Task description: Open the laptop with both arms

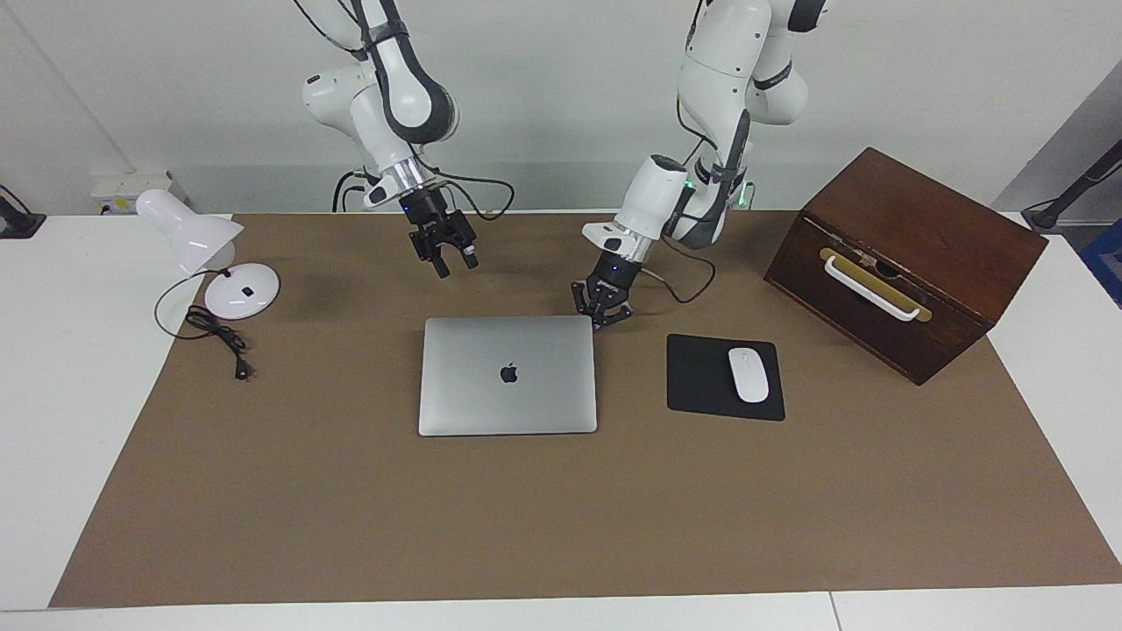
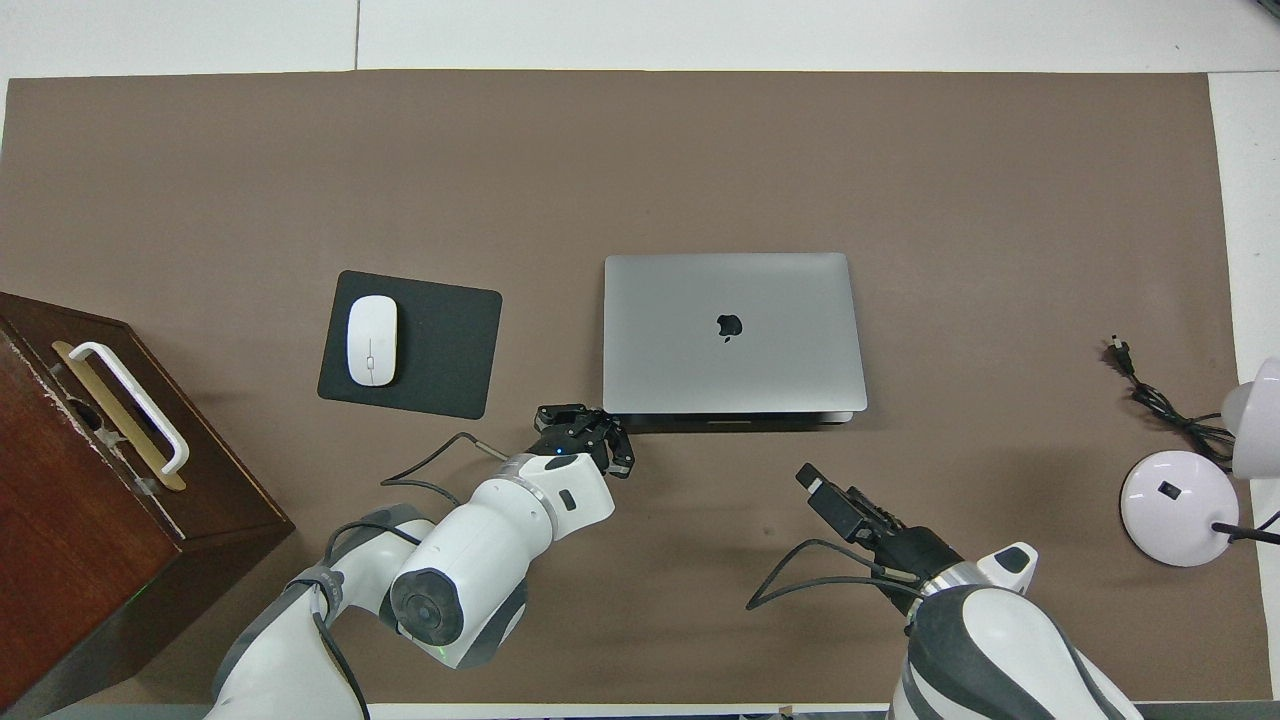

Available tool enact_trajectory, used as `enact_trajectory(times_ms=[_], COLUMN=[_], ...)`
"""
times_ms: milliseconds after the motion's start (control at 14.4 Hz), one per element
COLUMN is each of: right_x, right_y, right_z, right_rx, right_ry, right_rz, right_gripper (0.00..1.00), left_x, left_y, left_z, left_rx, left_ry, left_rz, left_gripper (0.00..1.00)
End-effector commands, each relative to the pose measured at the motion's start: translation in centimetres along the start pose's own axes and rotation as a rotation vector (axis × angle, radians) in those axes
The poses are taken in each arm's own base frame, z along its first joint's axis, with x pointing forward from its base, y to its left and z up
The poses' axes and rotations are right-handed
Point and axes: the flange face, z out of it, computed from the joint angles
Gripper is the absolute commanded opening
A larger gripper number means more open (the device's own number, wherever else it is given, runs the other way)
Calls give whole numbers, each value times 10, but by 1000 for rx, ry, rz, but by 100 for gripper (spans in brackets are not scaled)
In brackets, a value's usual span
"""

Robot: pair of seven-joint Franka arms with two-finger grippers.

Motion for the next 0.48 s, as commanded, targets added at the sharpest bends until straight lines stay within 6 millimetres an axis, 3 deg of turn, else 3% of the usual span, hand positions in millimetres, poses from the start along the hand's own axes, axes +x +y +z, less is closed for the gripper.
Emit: enact_trajectory(times_ms=[0,416], right_x=[1,-3], right_y=[-2,4], right_z=[3,16], right_rx=[18,59], right_ry=[0,-30], right_rz=[-2,1], right_gripper=[100,100], left_x=[-1,-1], left_y=[-2,-3], left_z=[12,12], left_rx=[0,1], left_ry=[1,1], left_rz=[11,11], left_gripper=[0,0])
